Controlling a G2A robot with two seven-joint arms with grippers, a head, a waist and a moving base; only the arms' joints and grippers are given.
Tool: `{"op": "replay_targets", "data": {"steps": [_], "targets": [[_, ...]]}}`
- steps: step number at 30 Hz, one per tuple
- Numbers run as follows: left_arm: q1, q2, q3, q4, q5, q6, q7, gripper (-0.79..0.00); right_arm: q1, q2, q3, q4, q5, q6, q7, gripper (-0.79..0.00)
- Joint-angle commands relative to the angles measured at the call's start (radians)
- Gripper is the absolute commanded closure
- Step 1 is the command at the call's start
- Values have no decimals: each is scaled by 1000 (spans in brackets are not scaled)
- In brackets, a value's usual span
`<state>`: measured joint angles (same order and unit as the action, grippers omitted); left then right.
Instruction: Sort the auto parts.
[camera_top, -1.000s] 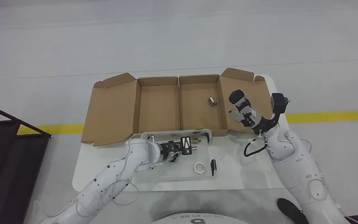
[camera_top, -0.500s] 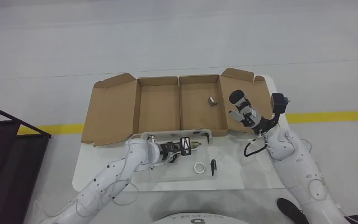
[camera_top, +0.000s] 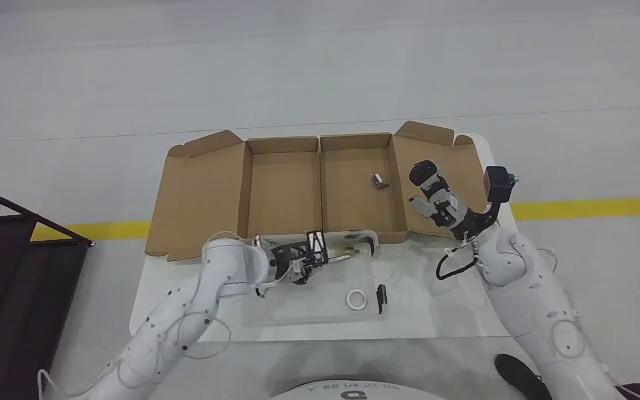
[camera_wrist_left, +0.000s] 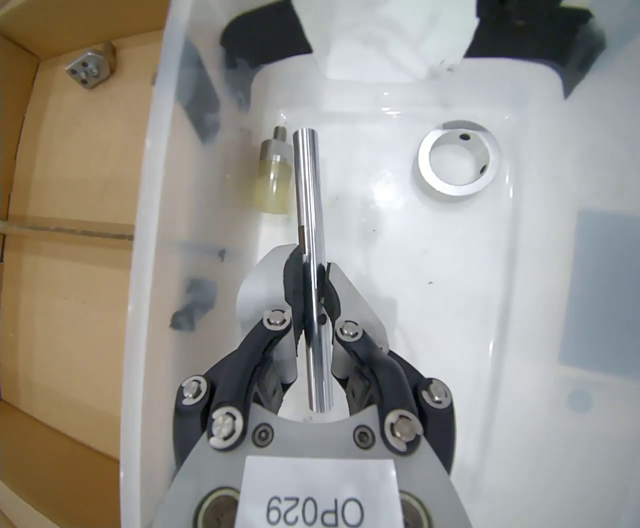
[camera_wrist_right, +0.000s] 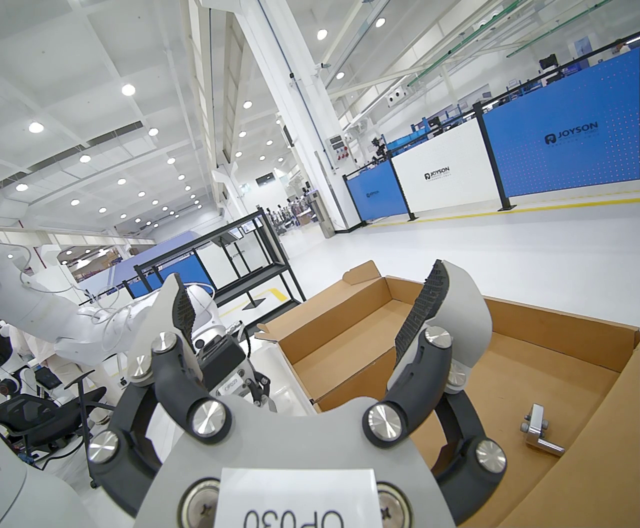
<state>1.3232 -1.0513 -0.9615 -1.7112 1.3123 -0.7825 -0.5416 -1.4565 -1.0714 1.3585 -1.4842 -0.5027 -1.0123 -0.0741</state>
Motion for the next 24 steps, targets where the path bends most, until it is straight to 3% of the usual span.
{"op": "replay_targets", "data": {"steps": [1,8,16,24], "targets": [[-1,4,-31,19,-76,-12,10,0,0,0,0,0,0,0,0,-785],[-12,16,-85,65,-328,-95,-35,0,0,0,0,0,0,0,0,-785],[-48,32,-58,141,-703,-211,-176,0,0,0,0,0,0,0,0,-785],[-107,49,-19,175,-1017,-191,-292,0,0,0,0,0,0,0,0,-785]]}}
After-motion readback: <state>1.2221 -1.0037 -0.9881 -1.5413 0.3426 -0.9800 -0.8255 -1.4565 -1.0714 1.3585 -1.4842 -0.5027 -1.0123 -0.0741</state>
